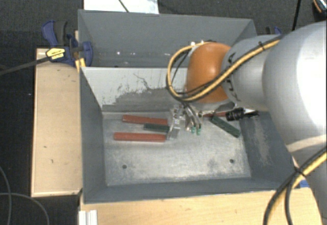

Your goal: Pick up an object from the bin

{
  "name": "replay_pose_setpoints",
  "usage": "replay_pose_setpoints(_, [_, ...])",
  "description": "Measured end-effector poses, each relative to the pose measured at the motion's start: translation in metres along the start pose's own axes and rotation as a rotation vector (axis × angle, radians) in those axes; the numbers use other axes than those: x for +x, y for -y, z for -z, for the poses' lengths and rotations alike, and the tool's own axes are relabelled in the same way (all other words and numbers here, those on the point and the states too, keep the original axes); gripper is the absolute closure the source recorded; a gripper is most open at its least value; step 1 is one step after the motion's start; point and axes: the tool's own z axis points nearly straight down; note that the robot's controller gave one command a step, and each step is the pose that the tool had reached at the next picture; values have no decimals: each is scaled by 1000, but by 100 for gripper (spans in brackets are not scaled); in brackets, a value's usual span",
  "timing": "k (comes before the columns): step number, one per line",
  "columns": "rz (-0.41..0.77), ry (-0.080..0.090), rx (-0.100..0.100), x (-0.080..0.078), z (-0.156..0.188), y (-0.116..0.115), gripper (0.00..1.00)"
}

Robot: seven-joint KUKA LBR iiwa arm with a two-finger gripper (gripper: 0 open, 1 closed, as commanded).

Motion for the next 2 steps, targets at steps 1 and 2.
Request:
replay_pose_setpoints(1, [2,-5,2,1,-3,0,0])
replay_pose_setpoints(2, [81,-7,-1,38,-3,-62,0])
